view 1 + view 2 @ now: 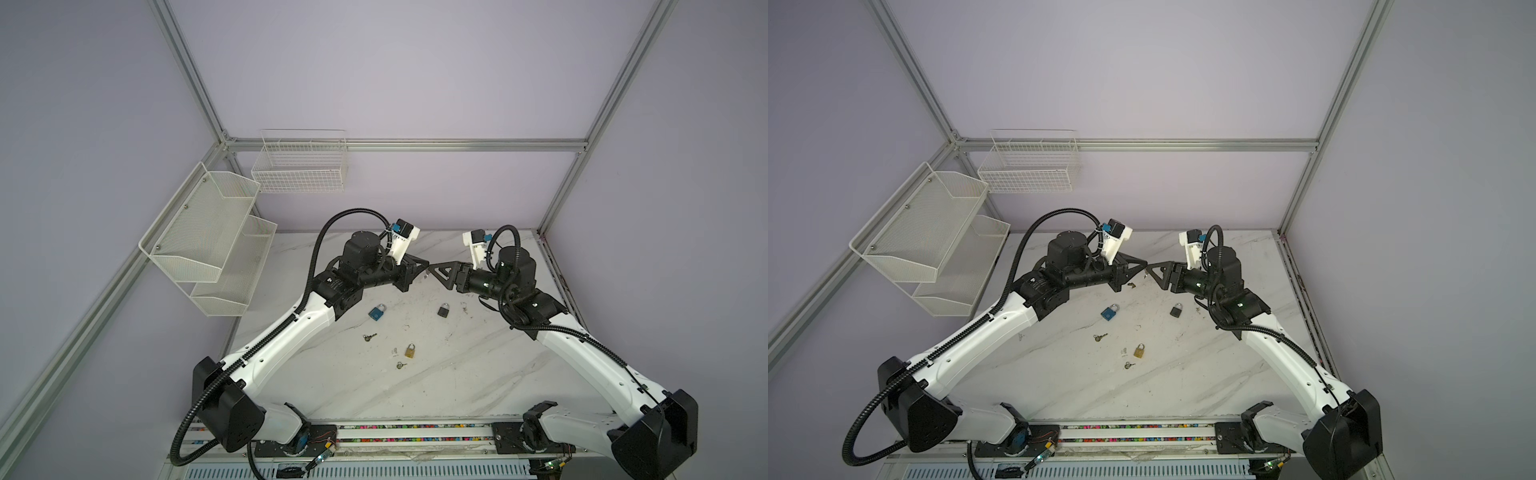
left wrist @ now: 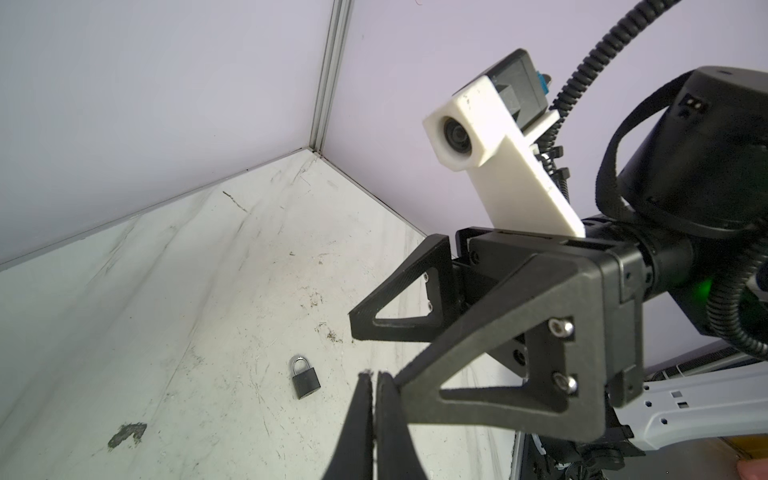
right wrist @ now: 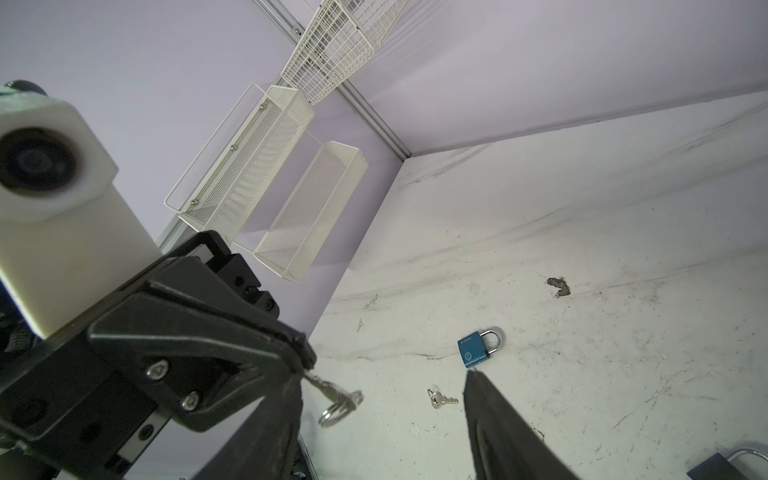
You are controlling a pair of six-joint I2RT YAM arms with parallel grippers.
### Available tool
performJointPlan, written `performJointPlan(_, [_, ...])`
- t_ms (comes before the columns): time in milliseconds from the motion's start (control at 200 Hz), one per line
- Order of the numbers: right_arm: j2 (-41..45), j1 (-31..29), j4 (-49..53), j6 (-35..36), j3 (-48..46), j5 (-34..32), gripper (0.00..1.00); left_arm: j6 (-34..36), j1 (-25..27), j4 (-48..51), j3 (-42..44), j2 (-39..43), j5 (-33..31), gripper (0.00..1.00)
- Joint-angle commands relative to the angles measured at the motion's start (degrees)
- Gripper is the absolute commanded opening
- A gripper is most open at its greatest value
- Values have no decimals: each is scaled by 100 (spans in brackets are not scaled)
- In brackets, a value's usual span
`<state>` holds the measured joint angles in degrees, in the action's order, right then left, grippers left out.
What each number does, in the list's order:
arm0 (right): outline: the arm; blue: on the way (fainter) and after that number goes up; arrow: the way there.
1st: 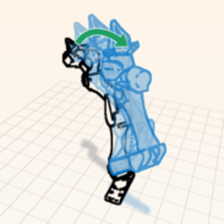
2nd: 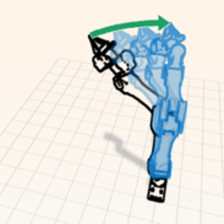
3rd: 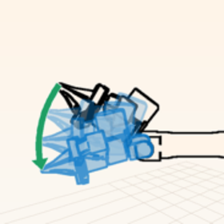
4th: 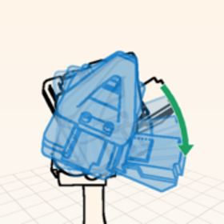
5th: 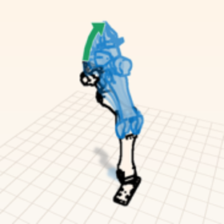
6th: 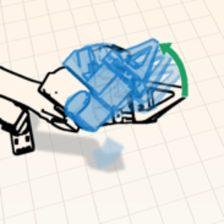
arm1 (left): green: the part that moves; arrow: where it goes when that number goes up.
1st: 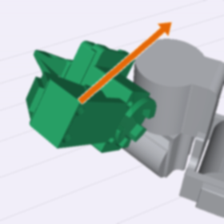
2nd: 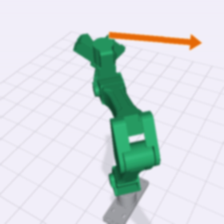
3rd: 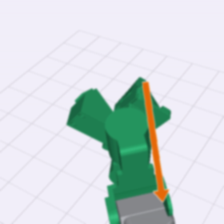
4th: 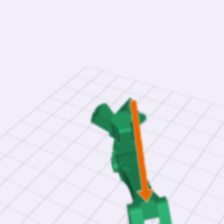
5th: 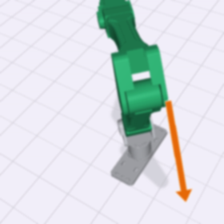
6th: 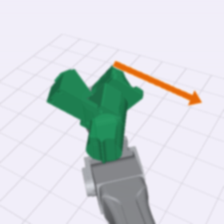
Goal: Unlock with the key
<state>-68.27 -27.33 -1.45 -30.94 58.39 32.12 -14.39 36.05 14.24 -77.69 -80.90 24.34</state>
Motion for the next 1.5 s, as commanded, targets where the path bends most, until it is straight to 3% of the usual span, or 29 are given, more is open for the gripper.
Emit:
performJointPlan(0, [-40, -29, -14, 131, 133, -10, 65, -33, 0, -248, -554, 41, 63, 0])
performJointPlan(175, [-34, -12, 311, 148, 165, -478, 65, 21, -2, -246, -513, 105, 43, 0])
performJointPlan(395, [330, 181, 153, 349, -187, 491, 64, -390, -1, -949, -267, 233, 503, 0])
performJointPlan(520, [550, 434, -80, 269, -352, 1008, 62, -445, -6, -855, -306, 147, 502, 0])
performJointPlan(715, [846, 646, -1456, -258, -814, 1971, 55, -802, 0, -1043, -318, 120, 766, 0])
performJointPlan(840, [606, 679, -1870, -492, -726, 2110, 48, -975, 16, -1087, -308, 119, 896, 0])
performJointPlan(915, [481, 681, -2678, -955, -803, 2350, 46, -1020, 49, -1107, -327, 111, 984, 0])
performJointPlan(1495, [331, 680, -3221, -1186, -1067, 2378, 34, -1039, 85, -1149, -383, 153, 984, 0])
